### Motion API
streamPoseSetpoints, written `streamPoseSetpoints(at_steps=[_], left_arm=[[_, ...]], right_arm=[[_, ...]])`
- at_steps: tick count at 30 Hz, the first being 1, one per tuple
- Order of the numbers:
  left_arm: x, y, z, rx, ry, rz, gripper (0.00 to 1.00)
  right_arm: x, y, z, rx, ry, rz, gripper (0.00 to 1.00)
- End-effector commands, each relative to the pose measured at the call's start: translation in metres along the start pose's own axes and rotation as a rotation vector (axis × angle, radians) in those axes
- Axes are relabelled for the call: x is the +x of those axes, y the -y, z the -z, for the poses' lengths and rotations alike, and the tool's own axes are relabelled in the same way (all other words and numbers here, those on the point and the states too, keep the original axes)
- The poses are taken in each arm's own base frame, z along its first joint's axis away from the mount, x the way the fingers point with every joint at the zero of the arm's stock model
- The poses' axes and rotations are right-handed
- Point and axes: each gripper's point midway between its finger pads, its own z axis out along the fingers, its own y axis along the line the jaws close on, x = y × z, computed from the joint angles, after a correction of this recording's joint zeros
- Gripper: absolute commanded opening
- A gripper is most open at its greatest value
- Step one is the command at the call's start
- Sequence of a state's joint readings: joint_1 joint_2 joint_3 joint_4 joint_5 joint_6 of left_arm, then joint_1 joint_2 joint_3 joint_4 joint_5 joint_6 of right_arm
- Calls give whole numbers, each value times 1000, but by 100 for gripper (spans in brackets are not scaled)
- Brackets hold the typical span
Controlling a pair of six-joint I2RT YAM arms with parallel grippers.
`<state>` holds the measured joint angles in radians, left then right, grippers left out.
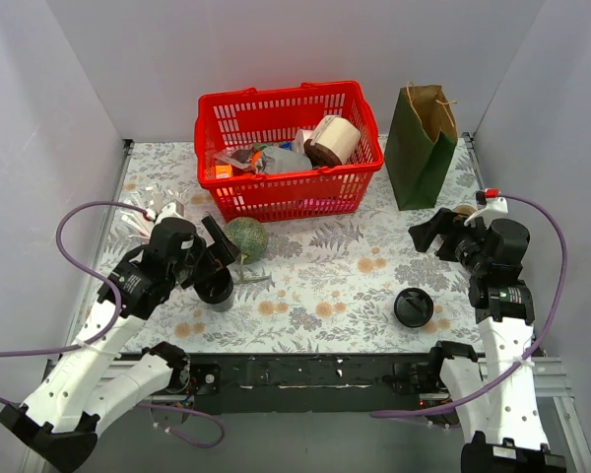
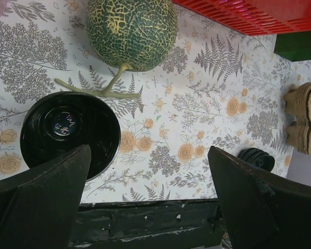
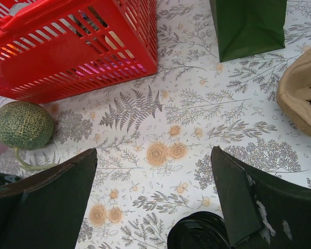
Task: Pack the takeout coffee
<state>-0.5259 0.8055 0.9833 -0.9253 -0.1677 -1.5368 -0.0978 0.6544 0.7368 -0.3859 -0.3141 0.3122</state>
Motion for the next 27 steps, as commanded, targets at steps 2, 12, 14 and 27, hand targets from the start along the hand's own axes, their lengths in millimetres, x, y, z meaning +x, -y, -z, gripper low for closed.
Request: streamPoseSetpoints(at_steps=[2,12,14,27], left_arm=[[3,-10,-1,-40,4,14,98],[8,-27,-24,-197,-46,-22,72],[9,-27,-27,-200,-51,-25,63],[19,-32,-43,-251,-110,-47,40]], right_arm=[[-7,-6,-2,-34,29,18,98],[15,-2,-10,-57,-61,14,98],[15,0,-10,-45,-64,17,97],[27,14,-17,1,-99,27,96]])
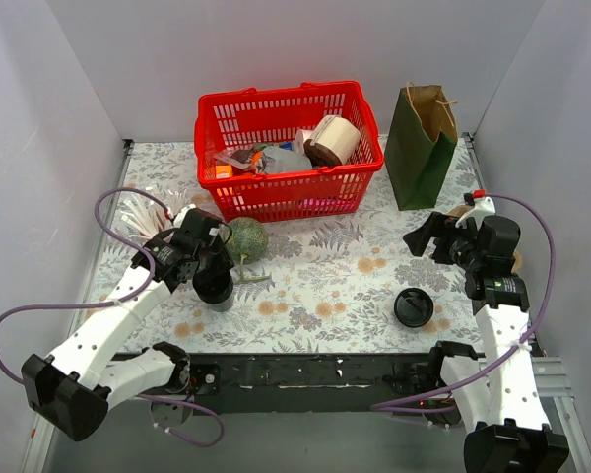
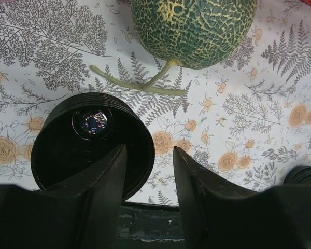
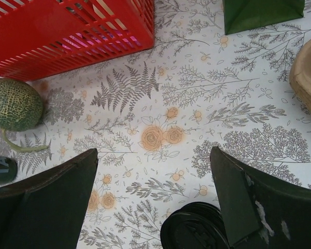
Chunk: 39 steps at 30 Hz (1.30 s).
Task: Pack the takeout coffee
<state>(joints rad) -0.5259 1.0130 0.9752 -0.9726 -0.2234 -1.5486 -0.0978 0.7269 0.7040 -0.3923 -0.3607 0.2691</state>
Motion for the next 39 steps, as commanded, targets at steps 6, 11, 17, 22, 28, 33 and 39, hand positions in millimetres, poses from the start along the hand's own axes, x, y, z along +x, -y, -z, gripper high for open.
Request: streamPoseSetpoints(at_steps=[6,11,17,22,28,33,39], left_arm=[[-2,3,-3,-12,-9,-29,37],[-4,-2,-5,-64,-19,-60,32],[-7,-1,-5,-66,-11,-70,27],[-4,0,-6,-55,-22,-71,22],[-5,2,-3,-43,-24,-73,11],[-7,2,1,-51,-26,-78,0],[-10,2,11,-57,-32,-99,0]], right_arm=[[1,10,-3,37,12,29,96],[2,15,-4,61,10,27,96],[2,15,-4,65,9,27,96],[2,16,-4,67,11,27,96],[3,17,-5,73,8,25,96],[4,17,-5,72,4,24,96],[5,12,-4,42,-7,29,96]])
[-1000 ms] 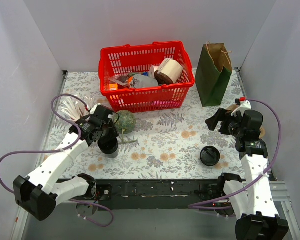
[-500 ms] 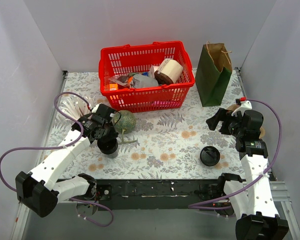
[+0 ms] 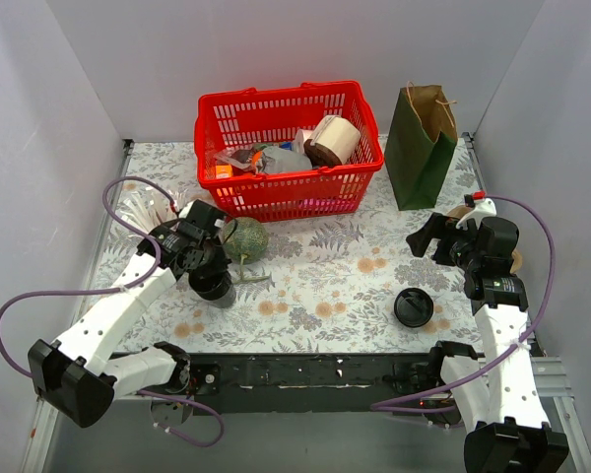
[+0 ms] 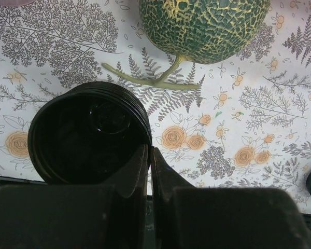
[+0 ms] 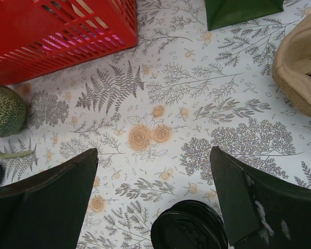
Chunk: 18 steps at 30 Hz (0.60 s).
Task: Pack the takeout coffee
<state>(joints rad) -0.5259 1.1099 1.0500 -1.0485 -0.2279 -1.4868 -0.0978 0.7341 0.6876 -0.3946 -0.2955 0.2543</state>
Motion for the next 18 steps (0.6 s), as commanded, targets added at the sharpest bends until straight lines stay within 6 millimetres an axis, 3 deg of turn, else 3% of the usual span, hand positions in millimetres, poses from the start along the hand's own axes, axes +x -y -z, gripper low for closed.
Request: streamPoseSetpoints(at_steps=[1,10,18], left_arm=[[-12,5,19,25,32,-13,0],[-16,2,30,14,26,-55,0],[-28,15,49,48,27,-100,0]], right_arm=[[0,-6,-1,-40,-4,26,96],[6,-14,-3,-97,-38,45,96],[8,-21,-5,-134,-52,58,96]])
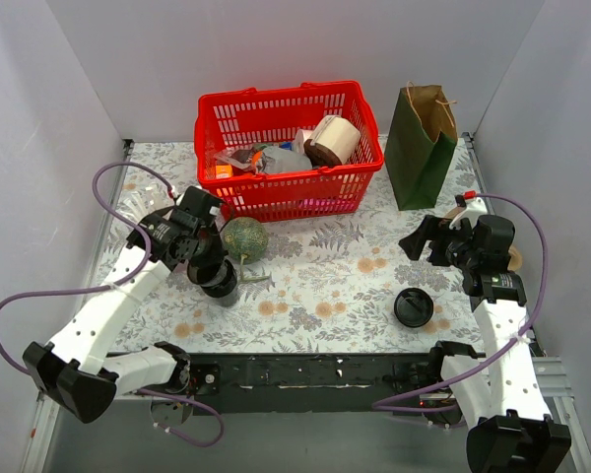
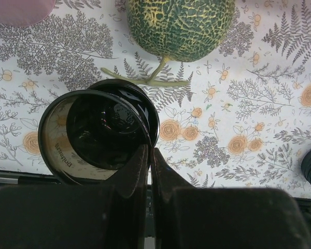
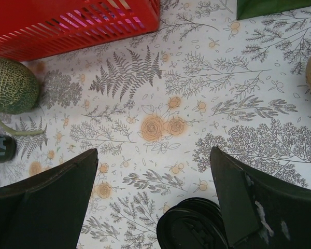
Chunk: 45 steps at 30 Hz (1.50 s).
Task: Pack the takeout coffee
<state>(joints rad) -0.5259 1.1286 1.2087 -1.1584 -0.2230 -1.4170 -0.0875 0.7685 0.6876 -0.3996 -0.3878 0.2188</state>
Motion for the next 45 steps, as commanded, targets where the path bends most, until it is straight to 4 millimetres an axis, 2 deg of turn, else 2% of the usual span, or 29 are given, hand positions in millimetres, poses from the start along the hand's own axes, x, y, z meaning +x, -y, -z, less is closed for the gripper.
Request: streamPoseSetpoints(at_steps=[1,11,16,24,27,31,35,36,38,40,42,43,44,45], left_arm=[[-9,4,16,9,-2,-48,0],[-24,-7,41,-64,-2,-161,0],[-30,-2,50,-22,24,-166,0],[-57,8,85,42,152,-146,0],[-65,13,92,64,178,-143,0],[-93,43,106,158,246,-167,0],[-96,84,90,235,202,-223,0],[-88,101,80,247,172,-264,0],[-84,123,73,262,184,-288,0],[-68,152,63,270,183,-337,0],[-40,176,50,292,142,-398,0],[-34,186,44,299,145,-398,0],[-27,192,38,293,142,-406,0],[-9,198,29,283,125,-438,0]], right_arm=[[-4,-8,-1,-45,8,35,96],[-3,-1,-4,-15,3,33,96],[-2,4,-6,13,-7,25,95],[-1,6,-7,20,-23,18,95],[-3,5,-7,22,-17,21,95],[-14,-1,0,13,19,34,95],[-20,1,7,46,54,41,95],[-21,3,9,58,63,40,95],[-26,7,14,97,91,42,95],[-28,13,19,146,106,21,95],[-27,16,20,168,105,6,95],[-23,16,20,169,90,-14,95],[-22,16,20,167,84,-21,95],[-18,14,19,154,72,-29,95]])
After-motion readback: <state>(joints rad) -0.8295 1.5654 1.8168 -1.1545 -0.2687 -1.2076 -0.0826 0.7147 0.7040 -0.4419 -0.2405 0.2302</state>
